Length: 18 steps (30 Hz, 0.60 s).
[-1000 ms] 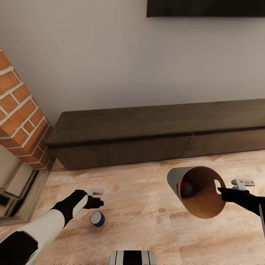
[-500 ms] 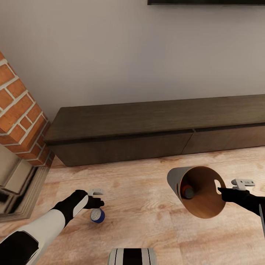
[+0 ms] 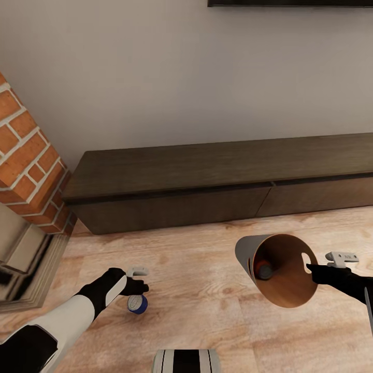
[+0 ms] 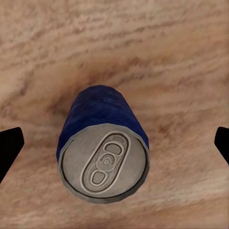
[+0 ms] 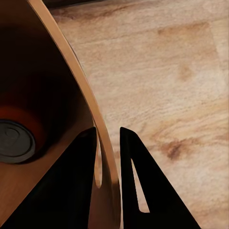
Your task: Put the three can of soda from the living room inside the tash can in the kitchen.
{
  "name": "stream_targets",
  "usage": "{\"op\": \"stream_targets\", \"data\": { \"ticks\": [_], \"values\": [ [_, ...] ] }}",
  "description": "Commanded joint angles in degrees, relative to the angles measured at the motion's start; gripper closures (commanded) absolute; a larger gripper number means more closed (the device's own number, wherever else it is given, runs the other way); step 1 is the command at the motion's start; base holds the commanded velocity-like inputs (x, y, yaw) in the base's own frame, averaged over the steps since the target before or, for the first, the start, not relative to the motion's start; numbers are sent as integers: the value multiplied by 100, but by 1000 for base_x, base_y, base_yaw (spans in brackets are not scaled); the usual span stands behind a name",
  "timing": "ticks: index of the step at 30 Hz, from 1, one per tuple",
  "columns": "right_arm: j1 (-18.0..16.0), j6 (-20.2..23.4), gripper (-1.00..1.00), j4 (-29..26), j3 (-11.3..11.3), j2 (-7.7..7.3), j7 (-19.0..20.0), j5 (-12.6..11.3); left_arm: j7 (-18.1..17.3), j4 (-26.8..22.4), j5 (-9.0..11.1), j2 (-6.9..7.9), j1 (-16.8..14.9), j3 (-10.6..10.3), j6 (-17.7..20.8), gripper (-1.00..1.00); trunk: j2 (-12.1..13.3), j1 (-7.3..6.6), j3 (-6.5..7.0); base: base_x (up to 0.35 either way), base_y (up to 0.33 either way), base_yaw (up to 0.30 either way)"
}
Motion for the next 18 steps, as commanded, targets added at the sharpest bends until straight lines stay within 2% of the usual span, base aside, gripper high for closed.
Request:
{"op": "stream_targets", "data": {
  "ticks": [1, 10, 18],
  "values": [
    [-2, 33, 100, -2, 2, 1, 22, -109, 1, 3, 1, 0, 0, 2, 1, -100, 0, -1, 0, 0, 0, 0],
    [-2, 33, 100, -2, 2, 5, 19, -115, -5, 13, 5, 7, 0, 34, 12, -100, 0, -1, 0, 0, 0, 0],
    [-2, 34, 100, 2, 4, 6, 15, -117, 25, 14, -2, 7, 0, 16, 15, -100, -11, 20, -177, 0, 0, 0]
  ]
}}
